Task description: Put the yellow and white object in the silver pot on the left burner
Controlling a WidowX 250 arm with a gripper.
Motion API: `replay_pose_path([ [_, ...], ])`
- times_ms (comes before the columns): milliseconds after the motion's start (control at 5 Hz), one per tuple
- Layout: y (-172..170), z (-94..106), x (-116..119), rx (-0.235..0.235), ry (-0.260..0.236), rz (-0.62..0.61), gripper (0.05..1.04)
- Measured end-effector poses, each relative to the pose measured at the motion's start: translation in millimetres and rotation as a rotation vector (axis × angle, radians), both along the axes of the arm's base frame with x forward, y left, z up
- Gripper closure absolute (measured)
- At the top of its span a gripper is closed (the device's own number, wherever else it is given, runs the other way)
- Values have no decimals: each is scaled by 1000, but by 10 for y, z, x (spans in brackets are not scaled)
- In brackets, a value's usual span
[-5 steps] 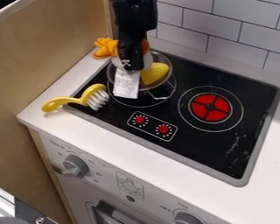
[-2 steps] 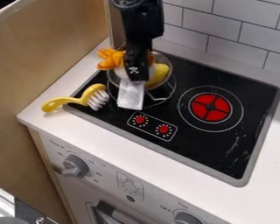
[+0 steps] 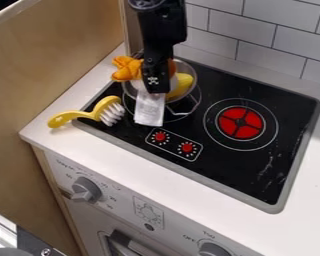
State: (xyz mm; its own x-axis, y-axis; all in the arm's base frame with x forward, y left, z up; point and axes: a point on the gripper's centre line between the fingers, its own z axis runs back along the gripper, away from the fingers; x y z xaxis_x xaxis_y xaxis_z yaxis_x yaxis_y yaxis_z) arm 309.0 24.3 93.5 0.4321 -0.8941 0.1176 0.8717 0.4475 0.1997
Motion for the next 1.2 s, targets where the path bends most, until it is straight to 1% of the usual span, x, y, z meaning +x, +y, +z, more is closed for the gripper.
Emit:
replay_pose_path([
  [200,-6,23,-41,-5,29,3,84],
  [400,9,213,-71,1,50,22,84],
  [600,-4,316,-77,4,82,34,84],
  [800,-8,329,-93,4,93,38,84],
  [1000,-13,395,-69,1,91,28,84],
  [1200,-16,445,-94,-2,117,30,84],
])
